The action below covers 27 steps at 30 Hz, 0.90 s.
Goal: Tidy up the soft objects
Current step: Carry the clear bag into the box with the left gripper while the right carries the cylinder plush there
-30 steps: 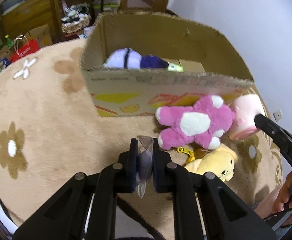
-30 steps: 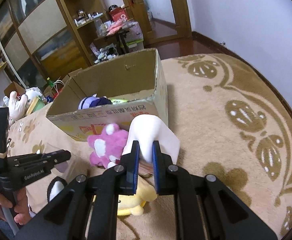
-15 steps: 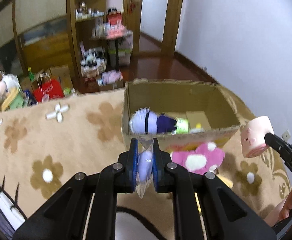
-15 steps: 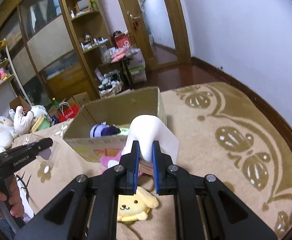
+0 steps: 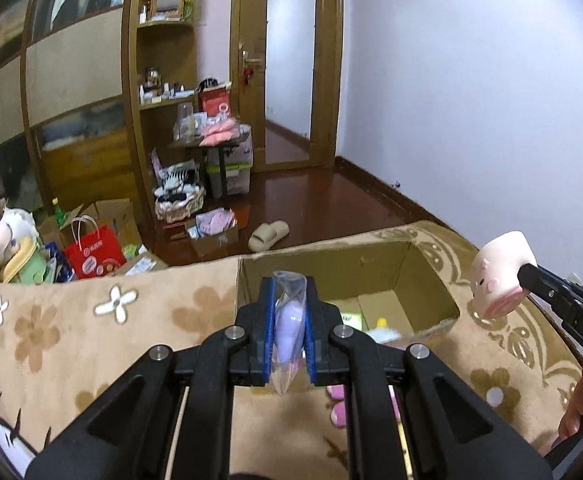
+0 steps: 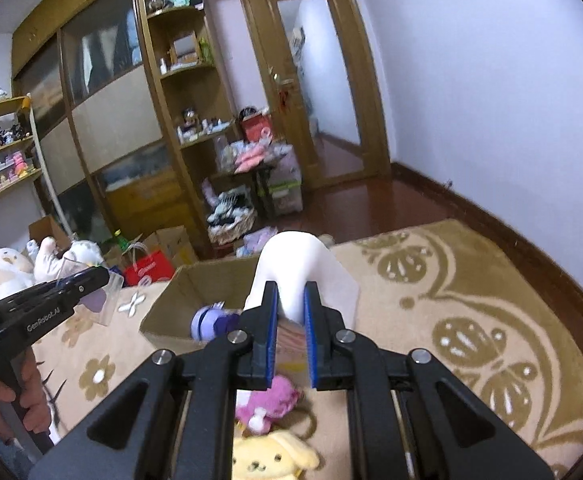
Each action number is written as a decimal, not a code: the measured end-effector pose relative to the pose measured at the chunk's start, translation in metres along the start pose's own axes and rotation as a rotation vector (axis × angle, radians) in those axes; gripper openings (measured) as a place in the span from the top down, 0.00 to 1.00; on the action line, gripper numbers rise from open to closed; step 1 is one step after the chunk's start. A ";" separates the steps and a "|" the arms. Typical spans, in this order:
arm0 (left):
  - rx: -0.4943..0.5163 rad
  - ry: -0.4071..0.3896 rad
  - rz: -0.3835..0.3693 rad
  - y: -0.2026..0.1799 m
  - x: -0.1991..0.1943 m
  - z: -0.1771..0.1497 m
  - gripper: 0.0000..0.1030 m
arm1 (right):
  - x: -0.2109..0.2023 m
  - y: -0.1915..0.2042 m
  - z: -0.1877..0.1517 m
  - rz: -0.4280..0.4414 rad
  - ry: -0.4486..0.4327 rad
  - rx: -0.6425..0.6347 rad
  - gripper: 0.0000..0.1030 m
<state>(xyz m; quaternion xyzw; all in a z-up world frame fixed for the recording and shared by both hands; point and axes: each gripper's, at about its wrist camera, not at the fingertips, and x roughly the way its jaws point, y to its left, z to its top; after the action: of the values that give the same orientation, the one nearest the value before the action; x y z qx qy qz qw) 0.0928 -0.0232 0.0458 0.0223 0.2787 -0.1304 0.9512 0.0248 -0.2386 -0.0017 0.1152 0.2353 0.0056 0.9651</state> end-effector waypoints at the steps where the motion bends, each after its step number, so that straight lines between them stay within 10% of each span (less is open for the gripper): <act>1: 0.007 -0.010 -0.005 -0.001 0.003 0.002 0.89 | 0.001 0.001 0.001 -0.006 -0.013 -0.008 0.87; 13: 0.018 -0.020 -0.035 -0.001 0.037 0.018 0.88 | 0.033 0.011 0.007 0.067 -0.097 -0.049 0.87; 27: -0.004 0.168 -0.035 0.007 0.108 -0.007 0.86 | 0.095 0.010 -0.020 0.109 0.054 -0.024 0.87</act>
<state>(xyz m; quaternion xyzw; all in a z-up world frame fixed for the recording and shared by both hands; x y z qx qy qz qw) 0.1784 -0.0407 -0.0181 0.0266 0.3581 -0.1442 0.9221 0.1010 -0.2182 -0.0598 0.1160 0.2547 0.0639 0.9579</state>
